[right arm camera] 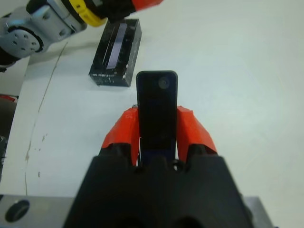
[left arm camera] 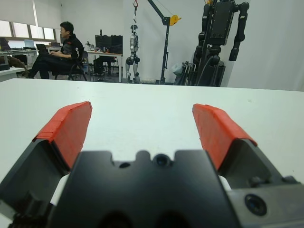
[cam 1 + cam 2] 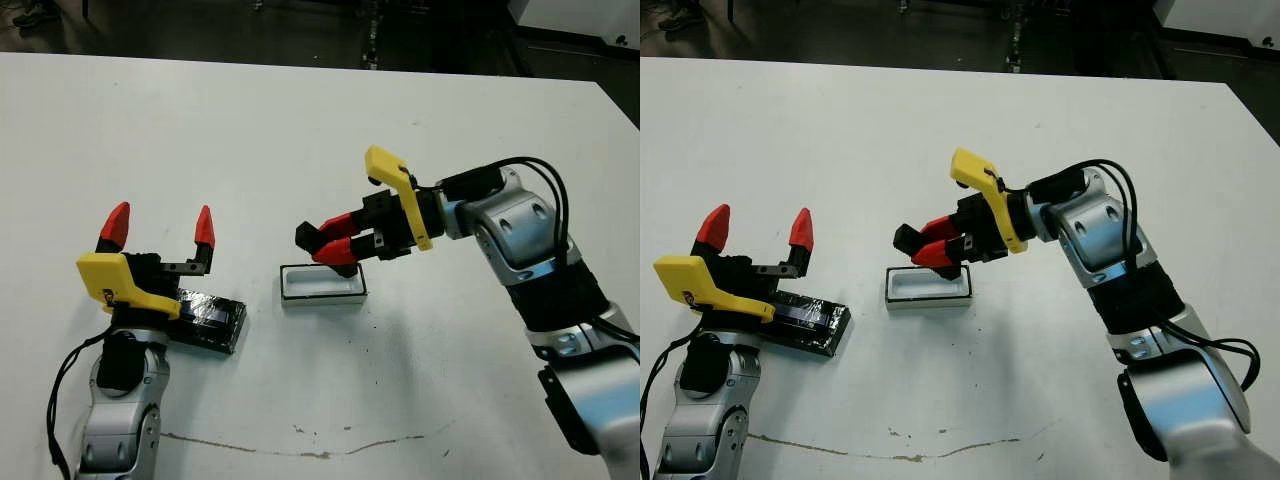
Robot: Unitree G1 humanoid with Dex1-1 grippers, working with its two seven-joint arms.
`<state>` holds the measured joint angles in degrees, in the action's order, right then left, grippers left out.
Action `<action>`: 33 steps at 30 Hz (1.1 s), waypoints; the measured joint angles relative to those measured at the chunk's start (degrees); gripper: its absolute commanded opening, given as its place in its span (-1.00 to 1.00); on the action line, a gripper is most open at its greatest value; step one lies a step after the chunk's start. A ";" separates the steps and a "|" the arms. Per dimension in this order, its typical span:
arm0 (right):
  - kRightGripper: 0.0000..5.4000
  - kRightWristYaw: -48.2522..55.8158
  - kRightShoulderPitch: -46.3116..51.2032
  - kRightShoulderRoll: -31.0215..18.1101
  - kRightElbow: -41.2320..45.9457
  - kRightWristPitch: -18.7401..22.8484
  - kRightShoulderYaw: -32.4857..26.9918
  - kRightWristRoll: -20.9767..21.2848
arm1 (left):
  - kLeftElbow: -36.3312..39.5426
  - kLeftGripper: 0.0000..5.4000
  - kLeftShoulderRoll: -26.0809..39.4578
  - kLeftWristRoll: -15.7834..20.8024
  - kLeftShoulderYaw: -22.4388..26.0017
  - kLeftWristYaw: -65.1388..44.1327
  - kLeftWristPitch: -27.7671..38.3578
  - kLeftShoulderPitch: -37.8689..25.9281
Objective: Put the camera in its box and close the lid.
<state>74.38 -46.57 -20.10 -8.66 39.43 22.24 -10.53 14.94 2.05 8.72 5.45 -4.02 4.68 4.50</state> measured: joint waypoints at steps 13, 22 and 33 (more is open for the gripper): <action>-0.38 -0.78 -0.22 0.07 -4.54 -3.24 1.64 0.56 | 0.20 1.00 0.01 -0.34 -0.13 0.06 -0.02 0.00; -0.38 -0.77 -0.20 0.13 -4.54 -3.56 1.84 0.54 | 0.19 1.00 0.02 -0.58 -0.14 0.06 -0.01 0.00; -0.38 0.36 0.10 0.05 -4.50 -6.39 3.30 0.58 | 0.19 1.00 0.01 -0.54 -0.12 0.06 -0.01 0.00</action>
<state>74.74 -46.47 -20.05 -13.16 33.03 25.54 -9.95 15.14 2.06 8.18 5.33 -3.96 4.67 4.50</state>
